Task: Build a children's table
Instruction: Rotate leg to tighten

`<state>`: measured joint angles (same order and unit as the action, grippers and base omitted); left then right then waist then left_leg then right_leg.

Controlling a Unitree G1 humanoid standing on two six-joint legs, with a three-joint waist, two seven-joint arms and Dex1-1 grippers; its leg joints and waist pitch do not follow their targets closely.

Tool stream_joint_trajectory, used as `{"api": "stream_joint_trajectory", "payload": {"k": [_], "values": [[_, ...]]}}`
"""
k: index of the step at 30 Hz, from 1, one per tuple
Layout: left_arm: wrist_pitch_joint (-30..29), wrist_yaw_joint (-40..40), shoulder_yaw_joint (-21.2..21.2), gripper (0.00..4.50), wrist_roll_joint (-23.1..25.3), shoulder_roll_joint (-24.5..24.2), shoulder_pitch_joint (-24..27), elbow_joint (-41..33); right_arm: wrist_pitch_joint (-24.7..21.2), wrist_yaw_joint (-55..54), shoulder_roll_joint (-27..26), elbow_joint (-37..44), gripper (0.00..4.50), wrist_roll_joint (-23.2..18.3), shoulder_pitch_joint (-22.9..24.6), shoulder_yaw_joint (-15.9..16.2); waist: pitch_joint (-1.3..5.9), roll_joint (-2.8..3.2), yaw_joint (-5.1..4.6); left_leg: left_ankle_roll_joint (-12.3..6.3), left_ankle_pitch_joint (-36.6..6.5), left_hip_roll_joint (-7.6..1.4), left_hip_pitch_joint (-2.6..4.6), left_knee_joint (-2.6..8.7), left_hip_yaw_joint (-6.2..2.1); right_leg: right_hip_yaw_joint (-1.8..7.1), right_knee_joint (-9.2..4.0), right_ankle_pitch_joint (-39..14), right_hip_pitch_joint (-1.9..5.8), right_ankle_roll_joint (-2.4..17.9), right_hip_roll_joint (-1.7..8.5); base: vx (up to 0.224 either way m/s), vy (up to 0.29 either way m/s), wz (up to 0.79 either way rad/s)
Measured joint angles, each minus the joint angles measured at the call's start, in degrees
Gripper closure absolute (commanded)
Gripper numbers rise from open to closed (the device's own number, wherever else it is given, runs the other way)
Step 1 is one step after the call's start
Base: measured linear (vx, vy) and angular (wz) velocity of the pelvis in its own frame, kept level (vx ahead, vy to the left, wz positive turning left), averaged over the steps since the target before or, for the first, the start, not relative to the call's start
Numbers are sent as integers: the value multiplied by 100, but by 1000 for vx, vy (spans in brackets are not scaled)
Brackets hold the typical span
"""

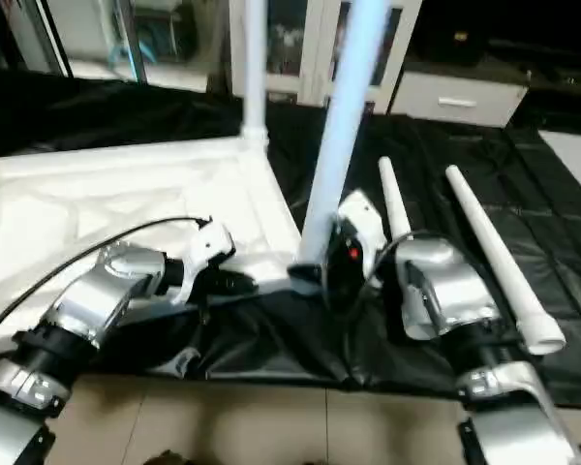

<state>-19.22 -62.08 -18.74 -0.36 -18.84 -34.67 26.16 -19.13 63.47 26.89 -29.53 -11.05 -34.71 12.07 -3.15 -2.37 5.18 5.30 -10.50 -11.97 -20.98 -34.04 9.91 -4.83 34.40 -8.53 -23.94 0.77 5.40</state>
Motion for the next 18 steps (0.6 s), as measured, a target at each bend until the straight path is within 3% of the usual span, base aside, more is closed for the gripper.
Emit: {"api": "stream_joint_trajectory", "payload": {"k": [6,11,18], "values": [[-34,-54,-31,450,9,-29,-72,11,489,144,19,-608,35,444,-273,255,-1,-3,-14,0,0,-1,-4,-3,-2,-1,4,1,-5,1,-1,0,0,0],[-39,-68,-24,450,13,-61,-86,35,696,147,-93,-954,35,491,-419,267,-1,-4,-19,0,0,-1,-1,-5,-2,-1,8,1,-5,2,-2,0,0,0],[-43,-70,-23,450,12,-77,-86,35,869,152,-226,-1190,102,481,-435,161,-2,-1,-26,0,0,-3,0,-6,-3,-1,12,2,-6,2,-3,0,0,0]]}}
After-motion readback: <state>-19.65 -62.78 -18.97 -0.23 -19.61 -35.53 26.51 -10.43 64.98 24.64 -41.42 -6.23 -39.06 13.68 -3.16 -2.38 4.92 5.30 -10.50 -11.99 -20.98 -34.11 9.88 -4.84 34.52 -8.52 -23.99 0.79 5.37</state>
